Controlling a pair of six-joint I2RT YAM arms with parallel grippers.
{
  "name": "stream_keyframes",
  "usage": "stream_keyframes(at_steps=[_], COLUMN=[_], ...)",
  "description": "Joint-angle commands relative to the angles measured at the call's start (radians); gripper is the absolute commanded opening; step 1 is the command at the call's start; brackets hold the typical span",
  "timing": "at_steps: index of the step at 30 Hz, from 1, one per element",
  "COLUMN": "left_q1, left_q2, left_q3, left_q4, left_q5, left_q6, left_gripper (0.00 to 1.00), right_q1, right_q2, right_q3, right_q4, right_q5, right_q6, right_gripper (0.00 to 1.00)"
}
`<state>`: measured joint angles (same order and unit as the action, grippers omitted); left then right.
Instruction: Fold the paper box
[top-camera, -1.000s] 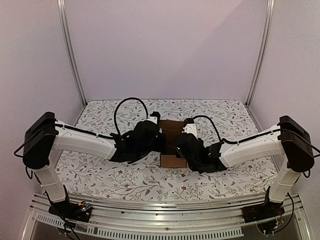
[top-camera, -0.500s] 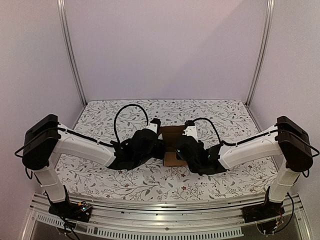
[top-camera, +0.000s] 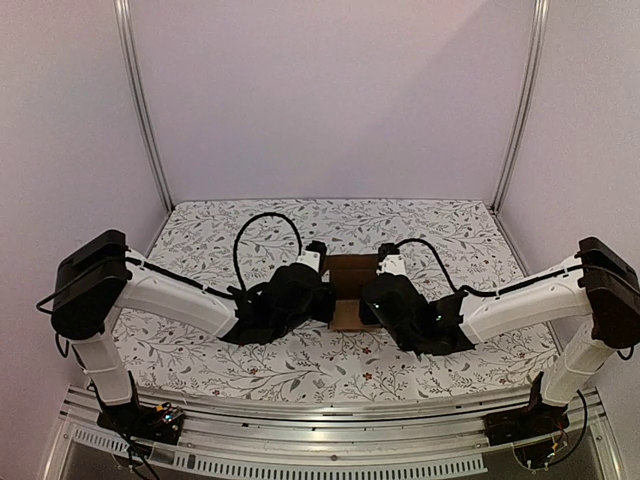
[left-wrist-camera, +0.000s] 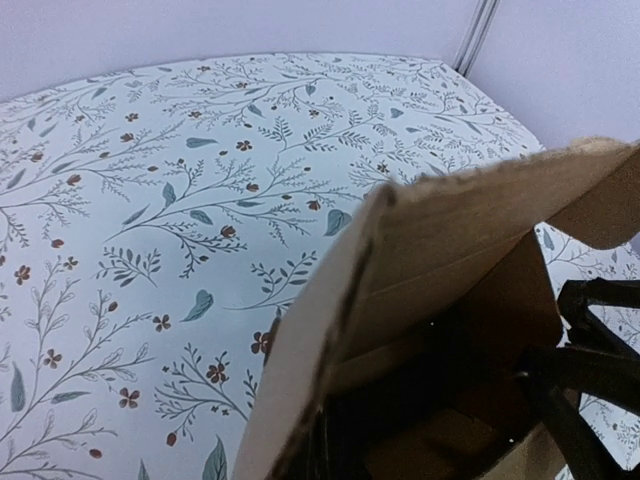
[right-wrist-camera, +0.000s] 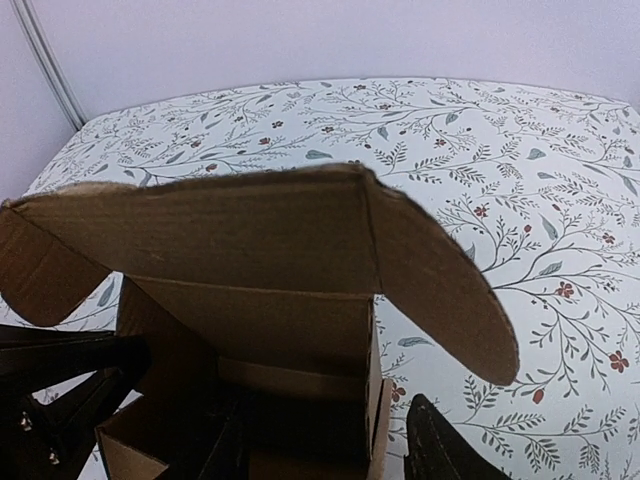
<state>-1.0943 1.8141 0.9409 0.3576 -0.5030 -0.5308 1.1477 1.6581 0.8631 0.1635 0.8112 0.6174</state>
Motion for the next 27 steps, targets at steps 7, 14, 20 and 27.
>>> stream_keyframes(at_steps=[7, 14, 20, 27], left_q1=[-0.036, -0.036, -0.039, -0.041], left_q2=[0.087, 0.155, 0.245, 0.334], left_q3=[-0.050, -0.087, -0.145, -0.165], left_q4=[0.056, 0.347, 0.660, 0.861], left_q5=[-0.050, -0.081, -0.054, -0.006], left_q6=[0.092, 0.300, 0.415, 0.481], left_gripper=[0.00, 0.00, 0.00, 0.00], right_q1=[0.008, -0.043, -0.084, -0.141], right_q2=[-0.231, -0.359, -0.444, -0.448], right_q3=[-0.078, -0.054, 0.006, 0.119], right_q4=[-0.151, -0.310, -0.381, -0.437], right_q5=[-0.012, -0.123, -0.187, -0.283], right_q6=[-0.013, -0.152, -0.273, -0.316], right_gripper=[0.66, 0.73, 0.73, 0.72])
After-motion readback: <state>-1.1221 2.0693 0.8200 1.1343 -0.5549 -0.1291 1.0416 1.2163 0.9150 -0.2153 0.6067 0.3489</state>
